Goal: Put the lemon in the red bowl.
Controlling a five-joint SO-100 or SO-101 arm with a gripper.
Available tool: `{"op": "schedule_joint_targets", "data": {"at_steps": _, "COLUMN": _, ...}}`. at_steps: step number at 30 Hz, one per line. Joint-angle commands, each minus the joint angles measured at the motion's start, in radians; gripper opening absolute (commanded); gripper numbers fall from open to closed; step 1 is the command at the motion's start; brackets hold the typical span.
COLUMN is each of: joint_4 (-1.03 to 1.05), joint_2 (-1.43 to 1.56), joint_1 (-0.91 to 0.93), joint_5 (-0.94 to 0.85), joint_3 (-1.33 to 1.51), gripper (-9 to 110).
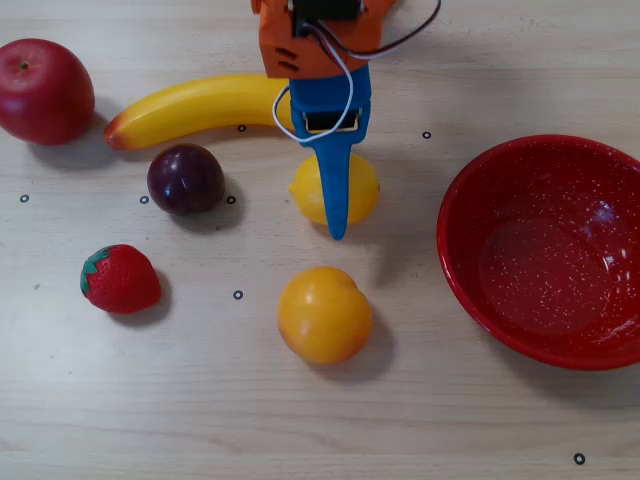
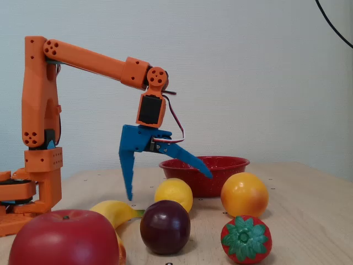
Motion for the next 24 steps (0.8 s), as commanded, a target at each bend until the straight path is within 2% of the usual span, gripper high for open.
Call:
{"op": "schedule_joint_targets", "data": {"at_steps": 1, "joint_4": -0.014, "joint_2": 0.020, "joint_1": 0.040, "joint_5": -0.043, "joint_3": -0.091, "gripper": 67}}
{"op": "schedule_joint_targets", "data": {"at_steps": 24, "joint_4": -0.058, "joint_2": -0.172, "joint_1": 0.057, "joint_5": -0.101, "joint_3": -0.225, "gripper": 67}}
